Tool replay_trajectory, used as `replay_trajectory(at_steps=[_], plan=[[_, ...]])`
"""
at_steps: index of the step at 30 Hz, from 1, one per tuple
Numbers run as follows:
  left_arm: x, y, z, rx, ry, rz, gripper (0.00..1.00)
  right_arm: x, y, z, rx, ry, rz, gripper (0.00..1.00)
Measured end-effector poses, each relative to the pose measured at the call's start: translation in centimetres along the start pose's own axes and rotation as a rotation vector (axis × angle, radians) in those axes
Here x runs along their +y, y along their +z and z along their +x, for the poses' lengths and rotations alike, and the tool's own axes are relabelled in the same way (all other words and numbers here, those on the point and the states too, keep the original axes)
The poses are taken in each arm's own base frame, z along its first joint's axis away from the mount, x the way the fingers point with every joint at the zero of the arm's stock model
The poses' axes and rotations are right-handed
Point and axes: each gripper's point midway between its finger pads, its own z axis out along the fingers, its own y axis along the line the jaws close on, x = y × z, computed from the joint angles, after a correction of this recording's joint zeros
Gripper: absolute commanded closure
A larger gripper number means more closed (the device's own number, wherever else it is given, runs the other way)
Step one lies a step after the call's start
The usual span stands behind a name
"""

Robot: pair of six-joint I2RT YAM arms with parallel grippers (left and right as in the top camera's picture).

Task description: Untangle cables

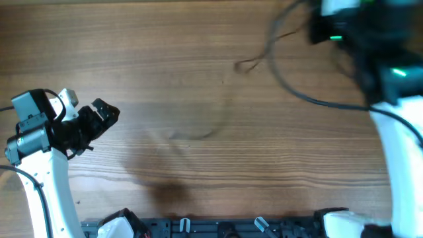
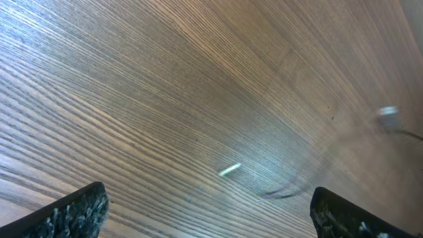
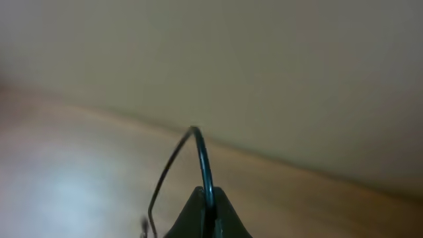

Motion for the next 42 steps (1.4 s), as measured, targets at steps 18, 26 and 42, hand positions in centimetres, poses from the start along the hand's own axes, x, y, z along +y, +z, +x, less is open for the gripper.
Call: replay_trajectory(at_steps=[18,26,42], plan=[[0.0,0.0,0.1,0.004,-0.002,-0.001,0.01,-40.6,-21.0,8.1,-0.343,0.572,0.935,0.96],[0.1,0.0,0.3,0.011,-0.005,-0.003,0.00,-43.6,-23.7,24.8,-0.229,1.329,1.058,0.01],[0.2,0.0,1.0,0.042,-0.019,-0.007,0.00,-27.2,-20.9,37.8,0.504,2.125,1.218,0.00]])
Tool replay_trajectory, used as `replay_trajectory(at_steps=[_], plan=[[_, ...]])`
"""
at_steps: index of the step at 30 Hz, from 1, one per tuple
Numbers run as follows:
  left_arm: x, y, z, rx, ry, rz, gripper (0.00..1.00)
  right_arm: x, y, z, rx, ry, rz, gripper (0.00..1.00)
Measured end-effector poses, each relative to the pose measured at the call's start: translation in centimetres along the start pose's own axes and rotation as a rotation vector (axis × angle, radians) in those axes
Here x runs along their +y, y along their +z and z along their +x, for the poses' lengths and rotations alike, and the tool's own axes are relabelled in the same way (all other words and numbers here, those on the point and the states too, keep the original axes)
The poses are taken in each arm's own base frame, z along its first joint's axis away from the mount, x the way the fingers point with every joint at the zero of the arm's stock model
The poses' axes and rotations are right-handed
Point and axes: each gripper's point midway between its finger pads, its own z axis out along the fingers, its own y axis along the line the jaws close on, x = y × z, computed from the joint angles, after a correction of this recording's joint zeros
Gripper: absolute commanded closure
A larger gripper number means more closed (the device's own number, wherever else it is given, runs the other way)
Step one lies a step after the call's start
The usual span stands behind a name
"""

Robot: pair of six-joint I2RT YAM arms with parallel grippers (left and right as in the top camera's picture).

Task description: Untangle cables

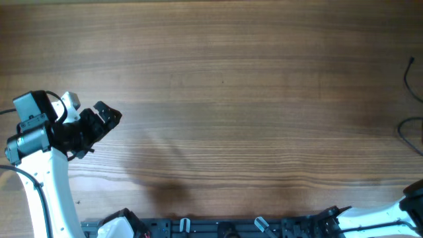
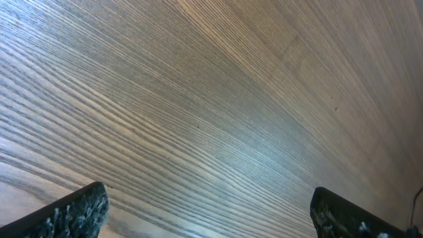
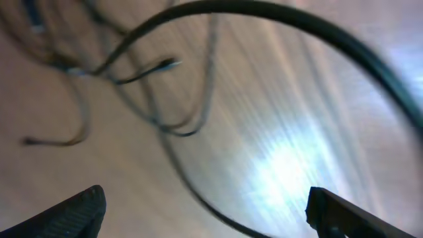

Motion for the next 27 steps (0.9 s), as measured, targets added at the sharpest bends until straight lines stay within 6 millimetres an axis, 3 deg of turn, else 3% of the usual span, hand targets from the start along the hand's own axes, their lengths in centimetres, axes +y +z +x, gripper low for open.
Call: replay_trajectory(at_steps=[3,7,8,11,13,15,16,19,20,22,23,27], plan=[[0.0,0.0,-0.1,-0.003,0.002,0.001,0.00,-1.8,-0.1,-0.1,-0.021,0.006,0.083,0.00],[-0.1,0.0,-0.2,-0.009,0.004,0.002,0.00,-3.3,-0.3,1.9,0.076,-0.023,0.134,0.01],[-0.1,0.0,-0.3,-0.011,0.006,0.003,0.00,-2.8,-0.3,2.4,0.111,-0.052,0.107,0.05],[-0.1,0.0,-0.5,-0.019,0.009,0.005,0.00,1.6,-0.3,4.7,0.208,-0.299,-0.114,0.06],[-0.1,0.0,-0.6,-0.023,0.011,0.006,0.00,4.7,-0.5,8.2,0.257,-0.549,-0.249,0.69],[-0.1,0.0,-0.5,-0.020,0.009,0.005,0.00,5.2,-0.1,10.4,0.258,-0.659,-0.242,0.93],[-0.1,0.0,-0.4,-0.015,0.007,0.004,0.00,5.0,0.3,11.3,0.241,-0.699,-0.202,0.96],[-0.1,0.0,-0.3,-0.014,0.007,0.004,0.02,3.8,0.9,13.1,0.226,-0.749,-0.100,0.95],[-0.1,0.0,-0.3,-0.014,0.011,0.004,0.08,3.9,1.0,14.2,0.238,-0.831,-0.106,0.91],[-0.1,0.0,-0.3,-0.013,0.034,0.003,0.14,3.8,0.8,18.2,0.325,-1.069,-0.166,0.89],[-0.1,0.0,-0.3,-0.013,0.052,0.003,0.14,3.6,0.6,21.7,0.391,-1.256,-0.218,0.88],[-0.6,-1.1,-0.4,-0.057,0.102,0.012,0.12,2.0,-0.3,28.3,0.411,-1.606,-0.272,0.79]])
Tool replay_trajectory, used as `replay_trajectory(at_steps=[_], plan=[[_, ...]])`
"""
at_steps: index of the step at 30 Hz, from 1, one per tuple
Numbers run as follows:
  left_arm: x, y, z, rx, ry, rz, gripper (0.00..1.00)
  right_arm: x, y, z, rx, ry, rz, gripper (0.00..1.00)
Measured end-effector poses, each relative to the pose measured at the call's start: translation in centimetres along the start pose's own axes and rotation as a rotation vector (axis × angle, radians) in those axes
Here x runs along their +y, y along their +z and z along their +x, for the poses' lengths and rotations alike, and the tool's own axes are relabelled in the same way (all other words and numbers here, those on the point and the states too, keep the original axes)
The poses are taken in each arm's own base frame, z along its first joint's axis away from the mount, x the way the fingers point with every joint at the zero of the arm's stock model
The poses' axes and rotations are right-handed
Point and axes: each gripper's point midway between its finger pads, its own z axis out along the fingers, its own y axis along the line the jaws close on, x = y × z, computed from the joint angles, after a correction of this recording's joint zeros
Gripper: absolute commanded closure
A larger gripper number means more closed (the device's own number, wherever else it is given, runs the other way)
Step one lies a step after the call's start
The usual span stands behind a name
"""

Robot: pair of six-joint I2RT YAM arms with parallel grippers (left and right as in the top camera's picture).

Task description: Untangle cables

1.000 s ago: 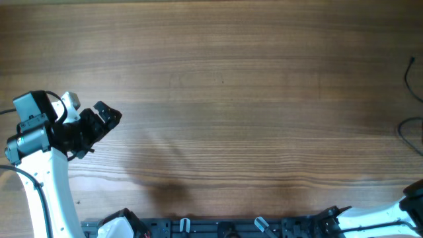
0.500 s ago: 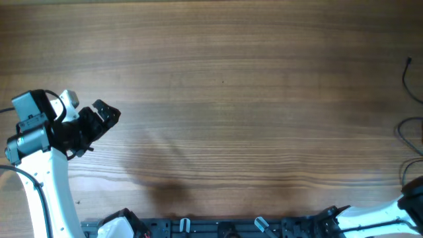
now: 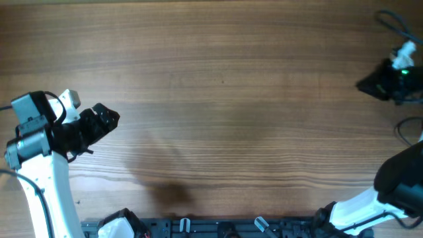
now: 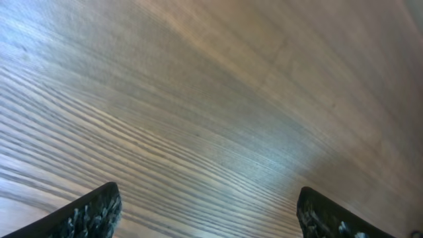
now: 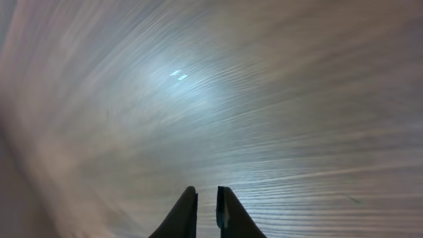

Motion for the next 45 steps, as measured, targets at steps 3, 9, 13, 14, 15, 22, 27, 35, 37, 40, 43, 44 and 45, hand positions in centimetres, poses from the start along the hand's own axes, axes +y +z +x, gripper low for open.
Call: replay_trajectory(at_steps=[3,9,13,14,15,22,27,35,37,40,43,44,45], plan=[[-1.6,-3.5,0.2,-0.136,0.082,0.027,0.07,7.9,-3.8,3.7,-0.098,-0.331,-0.017,0.71],[-4.6,-10.6,1.6,-0.440,0.228,0.082,0.00,13.5,-18.0,13.7,-0.597,-0.644,-0.005,0.00],[-5.1,-11.3,2.3,-0.466,0.249,0.093,0.00,11.4,-23.9,19.7,-0.883,-0.605,0.123,0.00],[-5.5,-11.2,2.5,-0.457,0.264,0.107,0.00,10.8,-25.1,21.3,-0.954,-0.582,0.141,0.01],[-5.8,-11.1,2.7,-0.445,0.277,0.119,0.00,10.4,-26.1,22.9,-1.019,-0.567,0.145,0.01],[-7.5,-10.7,3.8,-0.404,0.349,0.178,0.00,8.7,-27.8,32.9,-1.231,-0.751,0.107,0.01],[-8.4,-10.7,4.1,-0.399,0.404,0.205,0.00,6.3,-27.1,38.3,-1.246,-0.773,0.080,0.00],[-9.0,-10.6,4.5,-0.390,0.444,0.225,0.00,10.9,-28.6,33.9,-1.407,-0.905,-0.043,0.00],[-9.1,-10.6,4.5,-0.393,0.448,0.225,0.00,13.2,-26.7,29.7,-1.412,-0.983,-0.120,0.00],[-9.1,-10.6,4.5,-0.394,0.449,0.225,0.00,15.2,-22.5,25.1,-1.397,-1.069,-0.246,0.00],[-9.2,-10.8,4.3,-0.404,0.455,0.228,0.00,15.4,-18.9,21.8,-1.402,-1.058,-0.346,0.00],[-9.2,-10.8,4.2,-0.407,0.457,0.228,0.00,15.4,-18.1,21.0,-1.416,-1.051,-0.374,0.00],[-9.4,-10.9,4.0,-0.419,0.461,0.231,0.00,15.2,-16.6,20.1,-1.419,-1.033,-0.421,0.00]])
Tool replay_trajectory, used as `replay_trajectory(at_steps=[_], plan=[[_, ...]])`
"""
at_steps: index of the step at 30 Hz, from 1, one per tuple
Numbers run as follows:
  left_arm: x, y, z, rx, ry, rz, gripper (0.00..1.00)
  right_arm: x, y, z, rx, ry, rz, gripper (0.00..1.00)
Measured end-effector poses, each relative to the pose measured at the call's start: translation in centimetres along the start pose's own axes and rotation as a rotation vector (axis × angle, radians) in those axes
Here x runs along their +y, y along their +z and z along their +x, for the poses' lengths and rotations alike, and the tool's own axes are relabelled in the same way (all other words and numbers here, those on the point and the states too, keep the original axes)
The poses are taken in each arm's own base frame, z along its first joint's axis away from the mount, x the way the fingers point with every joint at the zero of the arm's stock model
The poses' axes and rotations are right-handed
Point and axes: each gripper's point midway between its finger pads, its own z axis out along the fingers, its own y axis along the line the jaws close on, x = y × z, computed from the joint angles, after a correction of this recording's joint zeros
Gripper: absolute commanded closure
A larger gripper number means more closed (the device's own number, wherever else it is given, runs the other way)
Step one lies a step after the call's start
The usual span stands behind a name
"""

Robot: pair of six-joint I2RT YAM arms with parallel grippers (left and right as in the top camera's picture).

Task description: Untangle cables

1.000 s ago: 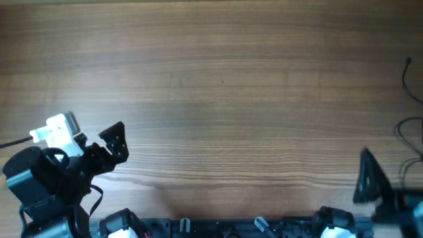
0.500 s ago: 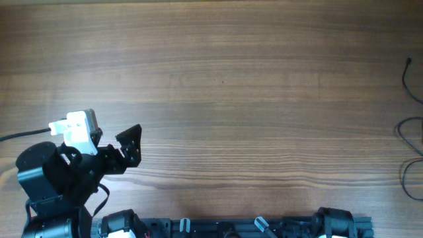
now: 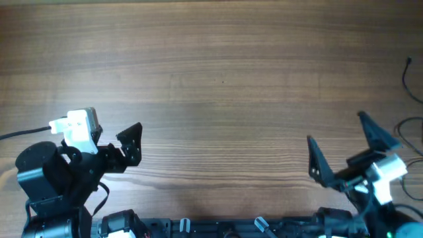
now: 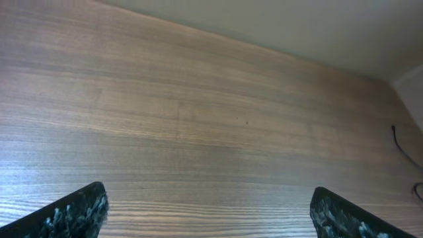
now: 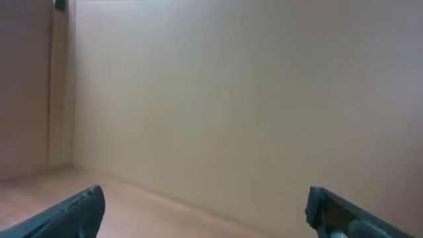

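Observation:
Thin black cables lie at the table's right edge: one end (image 3: 410,69) farther back and a loop (image 3: 404,127) nearer. In the left wrist view they show as a cable end (image 4: 398,141) and a curve (image 4: 418,192) at far right. My left gripper (image 3: 127,149) sits at the near left, open and empty, its fingertips (image 4: 74,214) wide apart. Open too is my right gripper (image 3: 344,151), at the near right, left of the loop; its fingertips (image 5: 69,213) frame only a beige wall.
A bare wooden tabletop (image 3: 218,99) fills the overhead view. A black rail (image 3: 218,228) with the arm bases runs along the near edge. A thin black lead (image 3: 23,134) trails off left from the left arm.
Both arms have come back to the near edge. My right gripper, then nearly shut over the far right, is now wide open and faces the wall. The left wrist camera now looks across the table.
My right gripper was first shut on a black cable at the far right, with cables trailing toward the table's middle. Then the cables lay at the right edge and that gripper was open. Then it was shut and empty at the far right. Now both grippers stand open near the front.

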Motion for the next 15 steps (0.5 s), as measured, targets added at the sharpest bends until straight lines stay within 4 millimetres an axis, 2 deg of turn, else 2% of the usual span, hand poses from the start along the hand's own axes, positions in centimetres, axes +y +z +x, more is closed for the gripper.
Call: replay_trajectory(at_steps=[1,2,4,5,6,9,12,13,15], plan=[[0.0,0.0,-0.1,-0.004,0.002,0.000,0.00,-0.3,0.4,1.4,-0.014,0.020,-0.007,0.00],[0.0,0.0,-0.2,-0.008,0.004,0.001,0.00,-0.6,0.7,3.8,-0.001,0.050,-0.009,0.00],[0.0,0.0,-0.2,-0.008,0.004,0.001,0.00,-1.0,0.8,6.6,0.011,0.092,-0.004,0.00],[0.0,0.0,-0.2,-0.007,0.003,0.001,0.00,-1.4,0.8,9.4,0.048,0.140,0.012,0.00],[0.0,0.0,-0.2,-0.009,0.004,0.001,0.00,-1.8,0.7,11.1,0.073,0.173,0.030,0.00],[0.0,0.0,-0.3,-0.010,0.005,0.001,0.00,-3.2,0.1,15.6,0.144,0.258,0.125,0.00],[0.0,0.0,-0.4,-0.014,0.007,0.002,0.00,-4.8,-1.4,20.6,0.297,0.424,0.281,0.00],[0.0,0.0,-0.3,-0.013,0.006,0.002,0.00,-5.1,-2.1,22.0,0.345,0.463,0.326,0.00],[0.0,0.0,-0.4,-0.014,0.007,0.002,0.00,-5.6,-2.8,23.3,0.384,0.499,0.381,0.00]])
